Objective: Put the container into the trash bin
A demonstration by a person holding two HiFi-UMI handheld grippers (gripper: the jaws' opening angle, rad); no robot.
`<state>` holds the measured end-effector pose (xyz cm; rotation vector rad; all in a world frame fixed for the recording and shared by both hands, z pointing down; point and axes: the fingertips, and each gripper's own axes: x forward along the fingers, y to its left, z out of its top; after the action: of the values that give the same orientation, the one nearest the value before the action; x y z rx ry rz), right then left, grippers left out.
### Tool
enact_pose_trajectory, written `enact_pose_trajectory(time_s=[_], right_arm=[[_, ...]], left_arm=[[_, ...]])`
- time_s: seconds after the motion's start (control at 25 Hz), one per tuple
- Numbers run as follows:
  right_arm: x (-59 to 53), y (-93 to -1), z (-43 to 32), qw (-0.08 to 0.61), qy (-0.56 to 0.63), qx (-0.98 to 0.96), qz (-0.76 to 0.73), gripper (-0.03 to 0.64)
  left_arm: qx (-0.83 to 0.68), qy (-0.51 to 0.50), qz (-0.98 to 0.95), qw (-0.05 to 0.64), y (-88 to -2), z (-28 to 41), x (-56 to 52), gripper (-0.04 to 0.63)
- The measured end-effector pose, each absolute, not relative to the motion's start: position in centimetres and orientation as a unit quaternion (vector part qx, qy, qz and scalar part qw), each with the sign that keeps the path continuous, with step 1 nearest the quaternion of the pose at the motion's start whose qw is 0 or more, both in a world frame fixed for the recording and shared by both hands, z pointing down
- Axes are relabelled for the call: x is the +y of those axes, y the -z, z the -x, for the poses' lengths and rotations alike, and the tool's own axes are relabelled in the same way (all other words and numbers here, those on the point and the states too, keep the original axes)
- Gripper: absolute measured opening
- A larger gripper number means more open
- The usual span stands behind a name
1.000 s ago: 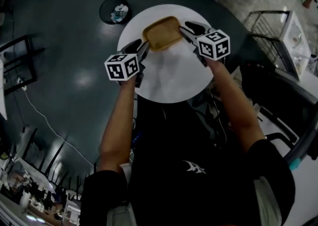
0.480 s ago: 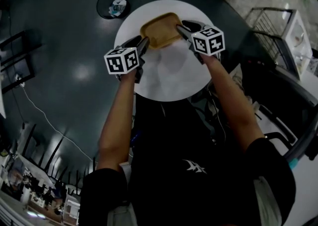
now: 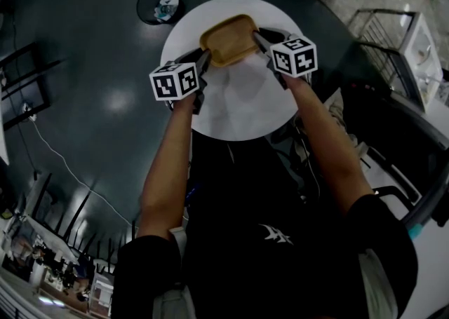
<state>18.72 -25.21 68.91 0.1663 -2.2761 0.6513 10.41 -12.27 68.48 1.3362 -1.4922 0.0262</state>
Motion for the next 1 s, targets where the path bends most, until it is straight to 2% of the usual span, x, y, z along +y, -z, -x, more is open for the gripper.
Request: enact_pose_trajectory(time_s=[0.32, 1.0], right_arm=[[-25.1, -67.6, -19.5, 0.364, -0.261, -0.891, -0.079, 0.060], [-24.1, -59.4, -19.2, 0.306, -0.236, -0.915, -0.116, 0.058]], left_arm=[[-0.633, -0.002, -0.565, 0.529, -67.2, -10.5, -12.6, 0.044], [-0.645, -0.012, -0.609, 0.461, -59.0, -8.9, -12.3, 0.040]])
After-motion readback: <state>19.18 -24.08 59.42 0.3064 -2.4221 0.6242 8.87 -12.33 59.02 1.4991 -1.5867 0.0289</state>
